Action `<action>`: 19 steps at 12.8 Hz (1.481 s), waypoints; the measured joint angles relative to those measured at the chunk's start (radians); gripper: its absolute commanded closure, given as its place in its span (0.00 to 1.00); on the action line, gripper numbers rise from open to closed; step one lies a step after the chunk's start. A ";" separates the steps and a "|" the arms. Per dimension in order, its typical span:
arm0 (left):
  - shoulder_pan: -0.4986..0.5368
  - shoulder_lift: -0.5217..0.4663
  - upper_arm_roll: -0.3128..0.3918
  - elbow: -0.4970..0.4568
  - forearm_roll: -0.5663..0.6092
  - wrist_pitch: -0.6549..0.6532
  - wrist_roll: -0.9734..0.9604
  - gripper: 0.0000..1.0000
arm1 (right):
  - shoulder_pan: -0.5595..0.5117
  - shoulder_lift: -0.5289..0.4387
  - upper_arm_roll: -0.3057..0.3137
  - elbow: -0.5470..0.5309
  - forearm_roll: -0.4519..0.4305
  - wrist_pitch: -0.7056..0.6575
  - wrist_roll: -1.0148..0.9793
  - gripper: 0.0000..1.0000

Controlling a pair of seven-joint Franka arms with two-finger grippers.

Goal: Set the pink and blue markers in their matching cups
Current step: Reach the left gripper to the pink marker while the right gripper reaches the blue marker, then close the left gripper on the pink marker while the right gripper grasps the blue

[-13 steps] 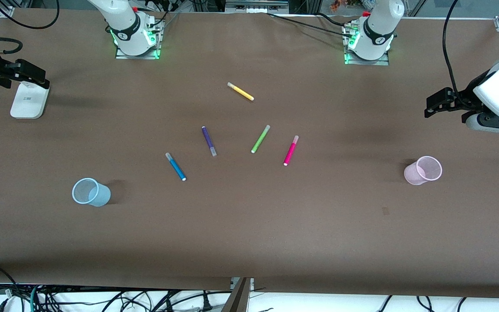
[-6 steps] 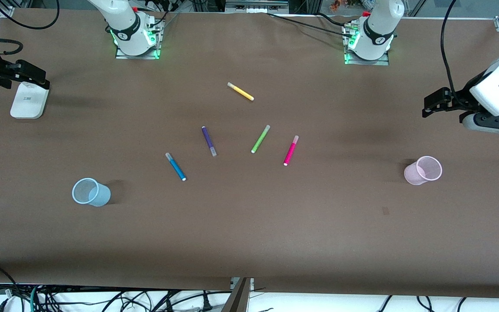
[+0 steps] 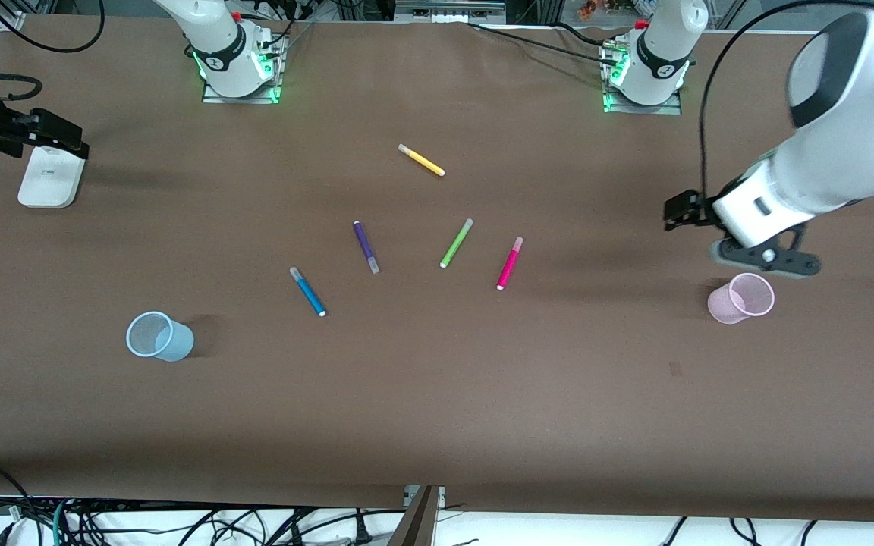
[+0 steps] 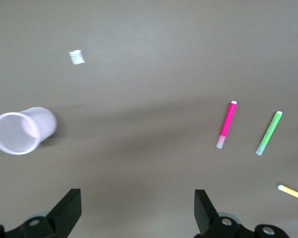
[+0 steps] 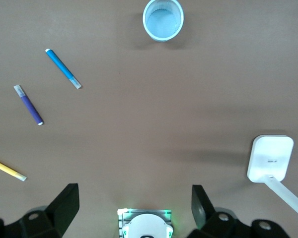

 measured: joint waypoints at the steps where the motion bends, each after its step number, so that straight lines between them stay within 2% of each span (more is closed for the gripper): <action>1: -0.014 0.030 -0.014 -0.005 0.000 0.025 -0.034 0.00 | 0.000 0.023 0.000 0.000 0.005 0.001 0.000 0.00; 6: -0.150 0.201 -0.031 -0.056 -0.001 0.223 -0.177 0.00 | 0.009 0.180 0.010 0.001 0.011 0.025 -0.010 0.00; 9: -0.257 0.241 -0.032 -0.232 0.004 0.493 -0.296 0.00 | 0.038 0.303 0.018 0.001 0.016 0.147 -0.012 0.00; 11: -0.302 0.259 -0.031 -0.286 0.031 0.562 -0.357 0.00 | 0.079 0.391 0.021 -0.001 0.017 0.240 -0.063 0.00; 13: -0.346 0.296 -0.031 -0.303 0.114 0.609 -0.443 0.00 | 0.127 0.471 0.022 0.001 0.017 0.318 -0.116 0.00; 16: -0.369 0.348 -0.031 -0.313 0.190 0.645 -0.512 0.00 | 0.182 0.518 0.027 0.003 0.029 0.392 -0.157 0.00; 17: -0.368 0.353 -0.028 -0.319 0.191 0.650 -0.512 0.02 | 0.209 0.527 0.029 0.003 0.033 0.411 -0.158 0.00; 19: -0.368 0.353 -0.026 -0.327 0.191 0.653 -0.512 0.20 | 0.255 0.552 0.031 -0.002 0.034 0.469 -0.158 0.00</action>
